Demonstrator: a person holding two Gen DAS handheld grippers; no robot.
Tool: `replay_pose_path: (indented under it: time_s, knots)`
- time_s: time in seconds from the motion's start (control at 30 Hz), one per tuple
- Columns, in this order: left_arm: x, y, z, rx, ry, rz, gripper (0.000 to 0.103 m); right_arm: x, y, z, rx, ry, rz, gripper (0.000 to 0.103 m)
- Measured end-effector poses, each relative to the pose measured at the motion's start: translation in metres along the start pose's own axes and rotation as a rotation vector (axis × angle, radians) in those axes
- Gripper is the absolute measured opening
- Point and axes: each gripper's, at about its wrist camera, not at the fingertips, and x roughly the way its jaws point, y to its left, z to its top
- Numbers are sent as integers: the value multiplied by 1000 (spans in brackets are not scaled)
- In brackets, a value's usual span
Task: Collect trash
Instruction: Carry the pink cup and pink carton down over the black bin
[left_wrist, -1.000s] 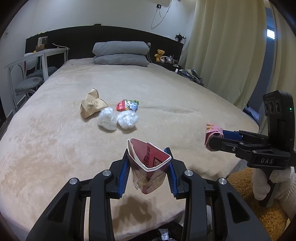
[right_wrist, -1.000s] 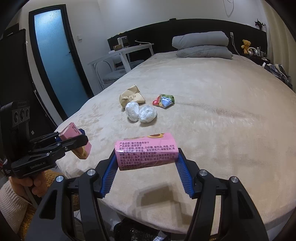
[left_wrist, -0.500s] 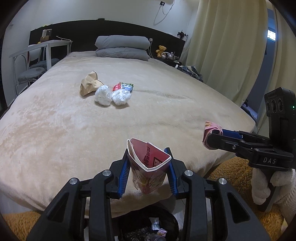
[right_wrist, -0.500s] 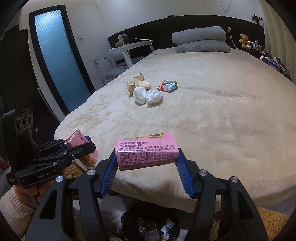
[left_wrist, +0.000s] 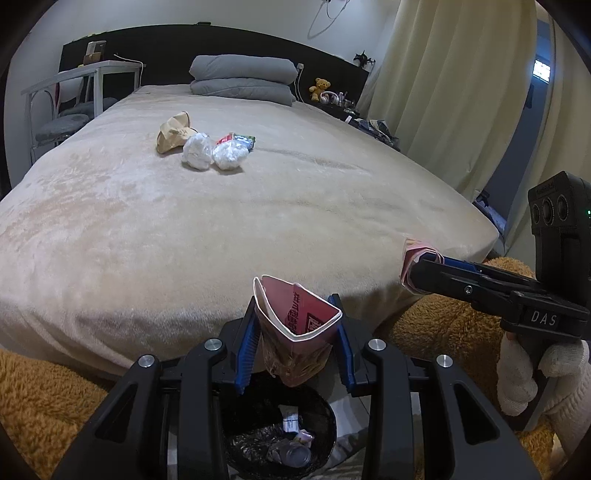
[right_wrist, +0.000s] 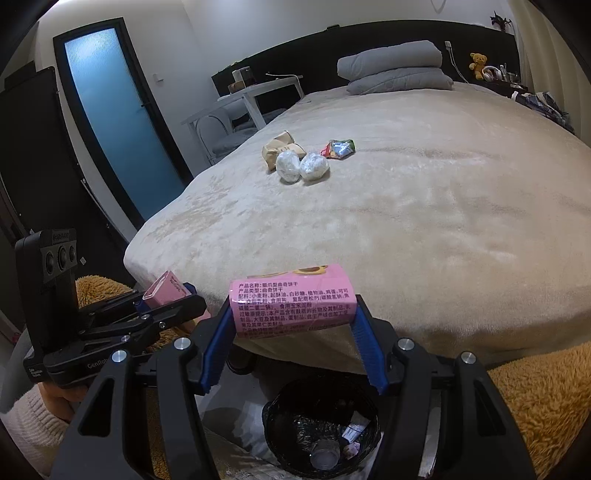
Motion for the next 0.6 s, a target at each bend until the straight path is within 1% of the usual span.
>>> replay_pose_path:
  time_s: [0.1,0.23,0.33,0.43,0.5,0.6]
  knots:
    - [2,-2,-9,-14,32,-2,35,4,-6,-9,67,37,9,61]
    - [13,-4,-21,-38,100,-4,35,9,-9,-21,124,88,11,61]
    - [18,-8,-27,-29,124,13,35,16,-9,-31,153,120,-20,61]
    - [22,-10,-32,-29,151,29,35,21,-11,-37,185,143,-76,61]
    - [26,-8,-36,-40,176,39,35,27,-16,-40,220,169,-80,61]
    - [34,-5,-40,-54,224,55,35,31,-19,-43,235,191,-90,61]
